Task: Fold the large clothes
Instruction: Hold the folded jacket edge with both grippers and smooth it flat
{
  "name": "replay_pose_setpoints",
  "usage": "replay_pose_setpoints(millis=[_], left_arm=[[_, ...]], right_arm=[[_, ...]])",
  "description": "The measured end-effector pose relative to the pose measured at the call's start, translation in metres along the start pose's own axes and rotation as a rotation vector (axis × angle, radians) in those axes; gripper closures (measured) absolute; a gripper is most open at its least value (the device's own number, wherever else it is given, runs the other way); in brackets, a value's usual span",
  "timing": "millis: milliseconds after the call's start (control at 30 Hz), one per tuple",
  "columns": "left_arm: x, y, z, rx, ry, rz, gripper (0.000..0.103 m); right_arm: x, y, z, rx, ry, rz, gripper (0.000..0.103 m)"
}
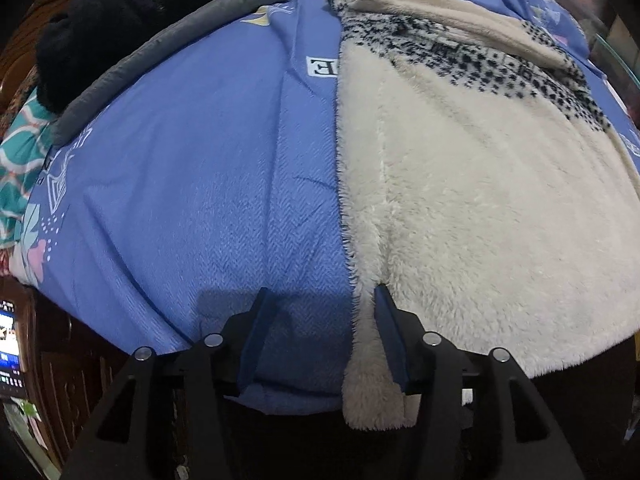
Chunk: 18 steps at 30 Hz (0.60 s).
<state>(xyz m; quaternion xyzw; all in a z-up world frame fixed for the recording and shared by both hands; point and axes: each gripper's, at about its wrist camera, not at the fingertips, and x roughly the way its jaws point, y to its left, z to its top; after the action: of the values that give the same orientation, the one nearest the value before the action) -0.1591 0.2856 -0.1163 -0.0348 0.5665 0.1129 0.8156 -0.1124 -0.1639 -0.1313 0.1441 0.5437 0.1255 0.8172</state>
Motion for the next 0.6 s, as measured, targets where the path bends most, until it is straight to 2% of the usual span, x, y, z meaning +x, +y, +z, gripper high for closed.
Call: replay_pose_setpoints(millis=[167, 333, 600], left_arm=[[0.004, 0.005, 0.0, -0.029, -0.002, 0.01, 0.02], [0.011, 0.021, -0.001, -0.099, 0.018, -0.001, 0.002], [0.021, 0.03, 0.0, -0.126, 0.025, -0.016, -0.009]], right_arm=[[0.006, 0.003, -0.008, 0.031, -0.015, -0.013, 0.011], [0.013, 0.001, -0.011, 0.063, -0.006, -0.018, 0.006], [0.018, 0.003, -0.009, 0.059, 0.002, -0.032, 0.005]])
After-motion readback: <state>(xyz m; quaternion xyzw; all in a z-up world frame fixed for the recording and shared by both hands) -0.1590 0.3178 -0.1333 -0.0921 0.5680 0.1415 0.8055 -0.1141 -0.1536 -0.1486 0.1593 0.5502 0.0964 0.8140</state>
